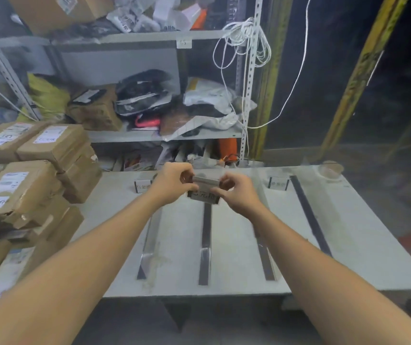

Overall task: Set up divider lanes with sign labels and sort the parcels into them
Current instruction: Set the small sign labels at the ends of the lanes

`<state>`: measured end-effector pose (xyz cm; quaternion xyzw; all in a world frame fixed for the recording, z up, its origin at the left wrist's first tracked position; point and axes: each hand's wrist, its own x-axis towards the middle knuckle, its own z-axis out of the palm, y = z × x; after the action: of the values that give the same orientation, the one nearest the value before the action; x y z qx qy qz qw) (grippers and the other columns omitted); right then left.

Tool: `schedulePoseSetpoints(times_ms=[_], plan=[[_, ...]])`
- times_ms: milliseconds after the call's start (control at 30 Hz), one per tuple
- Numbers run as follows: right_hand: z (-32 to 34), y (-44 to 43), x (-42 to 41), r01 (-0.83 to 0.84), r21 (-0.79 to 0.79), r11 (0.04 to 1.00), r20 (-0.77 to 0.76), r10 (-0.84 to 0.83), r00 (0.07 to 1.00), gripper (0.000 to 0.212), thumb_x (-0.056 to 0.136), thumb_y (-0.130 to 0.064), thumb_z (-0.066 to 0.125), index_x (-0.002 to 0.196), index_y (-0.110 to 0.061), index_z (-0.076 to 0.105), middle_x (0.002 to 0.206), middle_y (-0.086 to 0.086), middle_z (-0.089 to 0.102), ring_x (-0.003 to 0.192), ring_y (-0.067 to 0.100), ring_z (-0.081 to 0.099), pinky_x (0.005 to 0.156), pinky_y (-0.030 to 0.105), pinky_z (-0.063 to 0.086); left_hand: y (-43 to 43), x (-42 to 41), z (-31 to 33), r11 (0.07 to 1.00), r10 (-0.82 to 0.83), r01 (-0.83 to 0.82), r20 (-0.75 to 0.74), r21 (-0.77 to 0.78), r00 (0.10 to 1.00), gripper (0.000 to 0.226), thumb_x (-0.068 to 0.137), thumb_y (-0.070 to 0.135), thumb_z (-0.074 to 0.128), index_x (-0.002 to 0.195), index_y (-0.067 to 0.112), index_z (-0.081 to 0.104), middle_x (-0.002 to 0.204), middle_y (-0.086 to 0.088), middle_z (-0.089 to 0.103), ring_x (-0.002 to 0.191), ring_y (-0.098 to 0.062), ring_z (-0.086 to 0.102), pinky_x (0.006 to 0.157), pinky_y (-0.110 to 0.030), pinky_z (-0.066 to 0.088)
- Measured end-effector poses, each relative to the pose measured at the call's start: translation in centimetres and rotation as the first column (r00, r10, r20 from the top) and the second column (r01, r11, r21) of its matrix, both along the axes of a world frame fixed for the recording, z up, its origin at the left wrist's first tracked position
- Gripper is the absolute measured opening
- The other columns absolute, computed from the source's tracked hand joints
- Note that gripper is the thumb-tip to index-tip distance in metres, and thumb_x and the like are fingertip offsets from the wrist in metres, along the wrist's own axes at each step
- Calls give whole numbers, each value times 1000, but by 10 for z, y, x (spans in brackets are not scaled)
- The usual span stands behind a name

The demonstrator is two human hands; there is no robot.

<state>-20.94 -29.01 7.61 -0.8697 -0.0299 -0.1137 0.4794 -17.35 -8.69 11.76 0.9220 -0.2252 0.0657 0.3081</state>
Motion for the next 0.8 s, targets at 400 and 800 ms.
schedulePoseSetpoints(times_ms=[400, 800], plan=[[-8, -87, 24, -2, 22, 1000, -122, 5, 992, 16, 81, -18, 82, 95, -13, 76, 87, 1, 74, 79, 12, 68, 71, 21, 54, -26, 39, -4, 997, 22, -13, -120, 79, 992, 27, 75, 11, 85, 72, 21, 60, 74, 5, 67, 70, -13, 66, 62, -19, 52], [-38, -96, 138, 100, -65, 993, -256, -114, 960, 5, 89, -14, 73, 87, -15, 68, 91, 3, 72, 85, 18, 67, 70, 23, 54, 6, 183, -68, 981, 113, -70, -247, 178, 962, 31, 75, 11, 84, 69, 24, 57, 76, 4, 63, 71, -19, 62, 69, -39, 58]])
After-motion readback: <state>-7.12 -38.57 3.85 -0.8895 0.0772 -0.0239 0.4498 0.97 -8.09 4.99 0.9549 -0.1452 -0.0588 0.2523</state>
